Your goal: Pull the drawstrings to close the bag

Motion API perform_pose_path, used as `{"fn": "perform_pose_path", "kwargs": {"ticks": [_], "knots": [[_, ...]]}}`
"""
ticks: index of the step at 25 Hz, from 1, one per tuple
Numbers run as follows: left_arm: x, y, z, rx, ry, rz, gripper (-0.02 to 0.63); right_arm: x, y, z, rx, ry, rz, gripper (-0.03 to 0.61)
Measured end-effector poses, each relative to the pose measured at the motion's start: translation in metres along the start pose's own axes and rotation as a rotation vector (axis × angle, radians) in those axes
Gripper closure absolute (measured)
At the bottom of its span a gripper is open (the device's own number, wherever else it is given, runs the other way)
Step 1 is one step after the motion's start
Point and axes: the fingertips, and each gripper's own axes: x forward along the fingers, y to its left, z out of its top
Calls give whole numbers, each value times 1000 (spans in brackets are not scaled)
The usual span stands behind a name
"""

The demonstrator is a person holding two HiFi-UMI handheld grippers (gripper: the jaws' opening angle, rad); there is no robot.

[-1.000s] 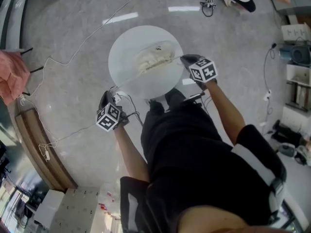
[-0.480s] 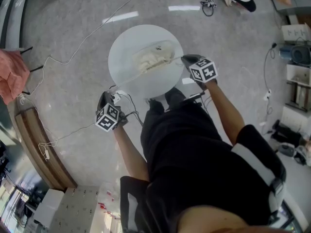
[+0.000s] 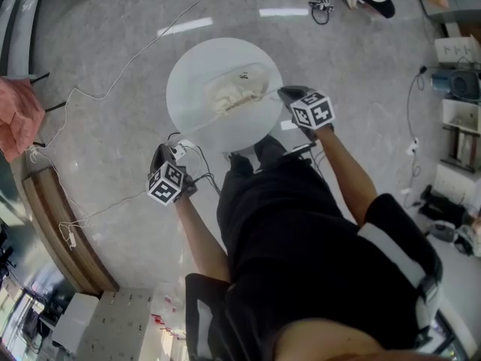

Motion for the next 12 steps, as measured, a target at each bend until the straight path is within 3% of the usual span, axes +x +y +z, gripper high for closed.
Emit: {"fn": "perform_pose_path", "kwargs": {"ticks": [6, 12], "knots": [[1, -19, -5, 64, 12, -36, 612, 0, 15, -4, 22, -5, 29, 581], [2, -48, 4, 140, -35, -70, 609, -5, 32, 12, 45, -57, 62, 581]]}}
